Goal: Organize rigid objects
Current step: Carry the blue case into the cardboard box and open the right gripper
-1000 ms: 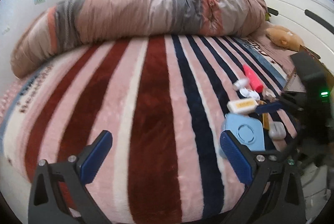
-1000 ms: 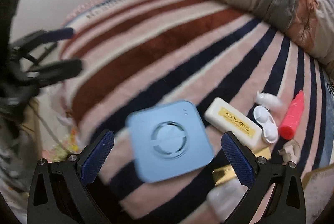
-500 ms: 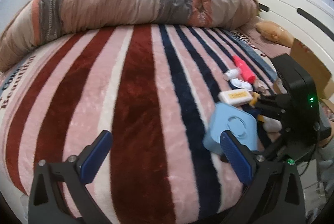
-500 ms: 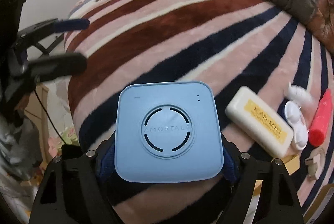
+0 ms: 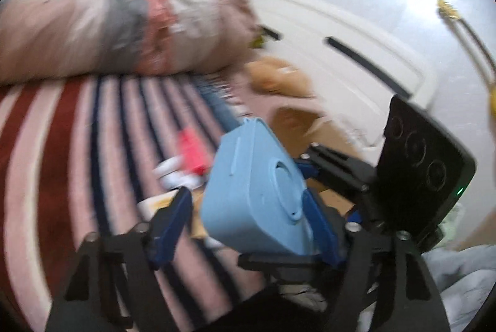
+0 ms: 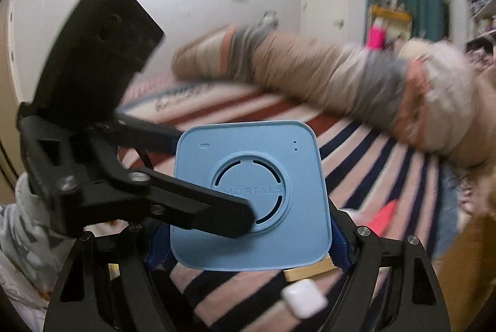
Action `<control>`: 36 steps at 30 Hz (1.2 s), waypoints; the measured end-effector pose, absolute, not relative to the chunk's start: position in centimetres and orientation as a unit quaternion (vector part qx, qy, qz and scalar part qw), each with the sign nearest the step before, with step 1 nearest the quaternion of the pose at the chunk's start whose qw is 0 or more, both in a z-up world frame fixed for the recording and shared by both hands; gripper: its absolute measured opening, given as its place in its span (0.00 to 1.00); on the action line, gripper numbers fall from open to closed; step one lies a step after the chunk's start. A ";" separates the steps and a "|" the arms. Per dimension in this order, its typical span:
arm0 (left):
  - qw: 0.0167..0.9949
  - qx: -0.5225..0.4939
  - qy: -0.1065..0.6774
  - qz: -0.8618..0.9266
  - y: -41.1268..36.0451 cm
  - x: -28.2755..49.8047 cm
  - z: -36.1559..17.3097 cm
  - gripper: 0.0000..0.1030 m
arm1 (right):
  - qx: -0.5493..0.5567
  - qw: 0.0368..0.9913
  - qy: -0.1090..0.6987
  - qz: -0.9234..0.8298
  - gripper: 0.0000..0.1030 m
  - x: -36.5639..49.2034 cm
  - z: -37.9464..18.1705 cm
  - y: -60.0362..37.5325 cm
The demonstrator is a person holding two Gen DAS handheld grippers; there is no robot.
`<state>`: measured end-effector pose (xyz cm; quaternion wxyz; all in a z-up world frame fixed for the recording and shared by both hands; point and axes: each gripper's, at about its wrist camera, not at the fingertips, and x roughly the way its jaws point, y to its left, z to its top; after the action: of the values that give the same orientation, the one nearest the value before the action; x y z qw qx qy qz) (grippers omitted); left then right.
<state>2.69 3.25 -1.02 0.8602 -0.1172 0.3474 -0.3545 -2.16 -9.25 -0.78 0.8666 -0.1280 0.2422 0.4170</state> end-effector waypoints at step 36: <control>0.894 0.062 0.349 -0.273 -7.4 6.4 5.5 0.66 | -0.024 0.918 0.302 0.255 0.86 -1.4 1.5 -26.8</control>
<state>6.40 -7.40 5.45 0.8943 0.0621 0.3491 -0.2729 -1.36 -26.82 1.52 0.9181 -0.0238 0.3025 0.2549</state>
